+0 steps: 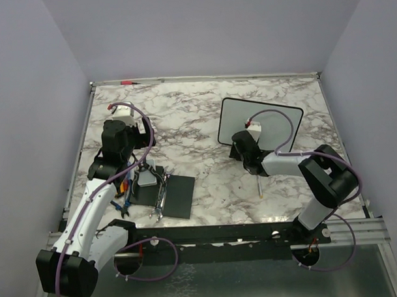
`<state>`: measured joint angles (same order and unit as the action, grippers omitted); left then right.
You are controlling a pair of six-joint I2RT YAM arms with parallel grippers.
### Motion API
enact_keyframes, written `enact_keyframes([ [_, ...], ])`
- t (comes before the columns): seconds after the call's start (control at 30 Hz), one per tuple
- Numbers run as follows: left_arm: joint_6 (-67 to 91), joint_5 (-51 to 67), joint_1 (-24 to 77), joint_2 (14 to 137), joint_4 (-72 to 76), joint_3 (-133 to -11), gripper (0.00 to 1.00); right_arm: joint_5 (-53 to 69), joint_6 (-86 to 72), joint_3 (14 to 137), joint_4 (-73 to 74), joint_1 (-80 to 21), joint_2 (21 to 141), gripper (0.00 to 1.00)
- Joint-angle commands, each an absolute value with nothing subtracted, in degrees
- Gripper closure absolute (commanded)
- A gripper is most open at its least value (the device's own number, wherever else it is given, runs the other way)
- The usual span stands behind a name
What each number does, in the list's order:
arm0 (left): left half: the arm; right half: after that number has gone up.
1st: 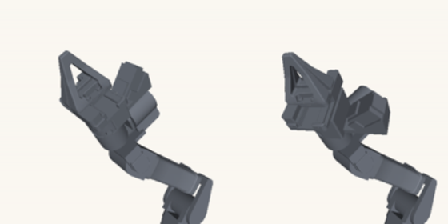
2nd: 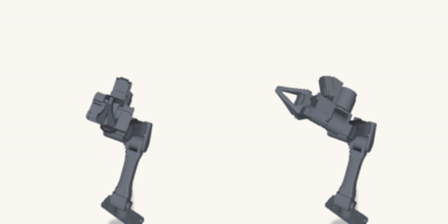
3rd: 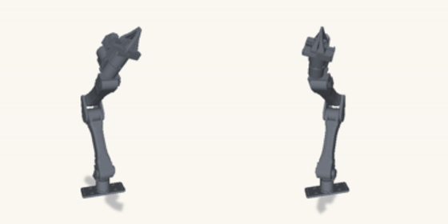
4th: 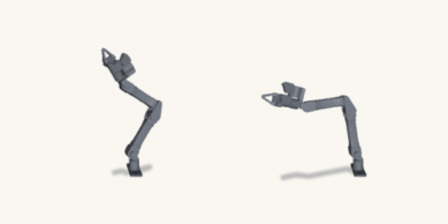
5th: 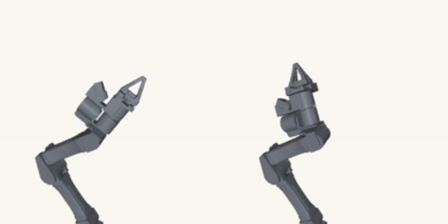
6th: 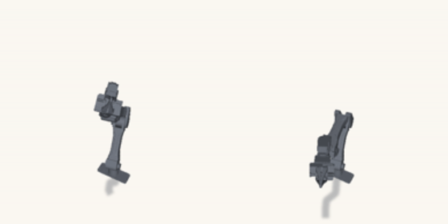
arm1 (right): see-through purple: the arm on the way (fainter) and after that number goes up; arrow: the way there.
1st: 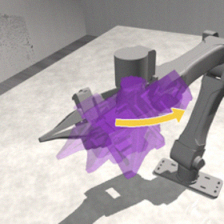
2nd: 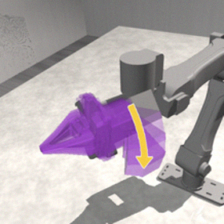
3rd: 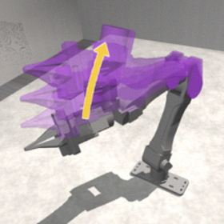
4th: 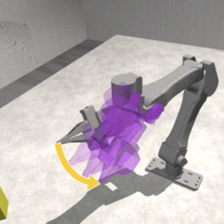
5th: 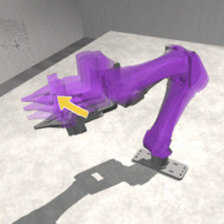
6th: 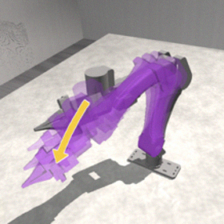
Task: Write a sentence on the whiteboard
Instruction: Move the whiteboard to the center of the board, then open the whiteboard marker at the center of the board.
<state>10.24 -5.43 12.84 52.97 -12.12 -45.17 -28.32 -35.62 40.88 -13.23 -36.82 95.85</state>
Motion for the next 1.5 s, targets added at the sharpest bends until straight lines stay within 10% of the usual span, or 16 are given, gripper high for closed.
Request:
enact_keyframes([
  [0.0, 10.1, -5.2, 13.1, 53.3, -12.3, -44.4, 0.01, -27.1, -37.1, 40.0, -8.9, -37.9, 92.2, 0.36],
  [0.57, 8.2, 0.7, 15.0, 56.1, -12.0, -44.2, 0.04, -16.3, -40.4, 37.9, 26.3, -39.1, 67.9, 0.3],
  [1.47, 6.4, 14.0, 21.5, 57.0, -9.0, -43.5, 0.04, -7.2, -42.8, 31.3, 26.5, -29.0, 74.0, 0.67],
])
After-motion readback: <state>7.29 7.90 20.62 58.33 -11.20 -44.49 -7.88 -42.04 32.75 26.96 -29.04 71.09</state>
